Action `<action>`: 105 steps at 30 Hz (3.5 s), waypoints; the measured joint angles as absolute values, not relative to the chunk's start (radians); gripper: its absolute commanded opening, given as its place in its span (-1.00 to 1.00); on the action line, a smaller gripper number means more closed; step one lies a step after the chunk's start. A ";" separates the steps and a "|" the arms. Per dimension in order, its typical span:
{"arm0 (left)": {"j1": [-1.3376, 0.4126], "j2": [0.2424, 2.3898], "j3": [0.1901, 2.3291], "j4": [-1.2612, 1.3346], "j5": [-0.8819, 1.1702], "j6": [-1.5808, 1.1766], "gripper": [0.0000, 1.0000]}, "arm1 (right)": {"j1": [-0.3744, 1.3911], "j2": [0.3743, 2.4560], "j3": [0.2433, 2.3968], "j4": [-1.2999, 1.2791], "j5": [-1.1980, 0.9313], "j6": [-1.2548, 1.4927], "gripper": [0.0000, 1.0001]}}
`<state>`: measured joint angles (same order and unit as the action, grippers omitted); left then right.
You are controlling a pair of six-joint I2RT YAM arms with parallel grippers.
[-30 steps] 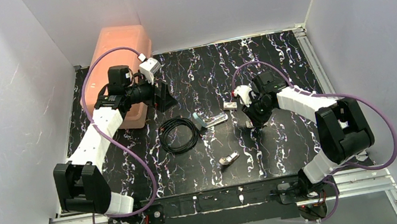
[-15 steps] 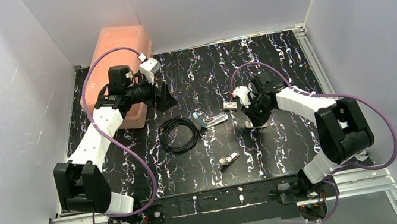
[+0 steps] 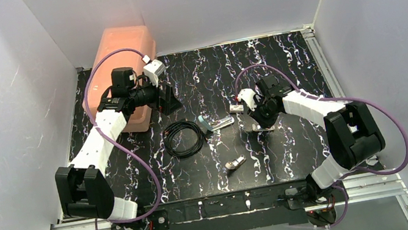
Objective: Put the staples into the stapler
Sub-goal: Pick up the staple from the staple box.
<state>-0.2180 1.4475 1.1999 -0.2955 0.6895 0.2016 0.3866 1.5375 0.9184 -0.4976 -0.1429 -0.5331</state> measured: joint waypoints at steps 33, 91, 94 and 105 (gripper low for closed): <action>-0.218 1.451 1.200 -0.296 0.690 0.208 0.97 | 0.429 1.518 0.874 -0.492 -0.110 -0.535 -0.41; -0.218 1.452 1.200 -0.300 0.693 0.209 0.97 | 0.379 1.548 0.889 -0.468 -0.078 -0.577 -0.35; -0.218 1.452 1.200 -0.300 0.693 0.210 0.97 | 0.379 1.550 0.889 -0.468 -0.081 -0.577 -0.35; -0.218 1.452 1.200 -0.300 0.693 0.213 0.97 | 0.379 1.561 0.889 -0.467 -0.085 -0.577 -0.42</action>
<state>-0.2180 1.4525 1.1999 -0.3000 0.6926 0.2134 0.3786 1.5608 0.8886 -0.4671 -0.0853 -0.5770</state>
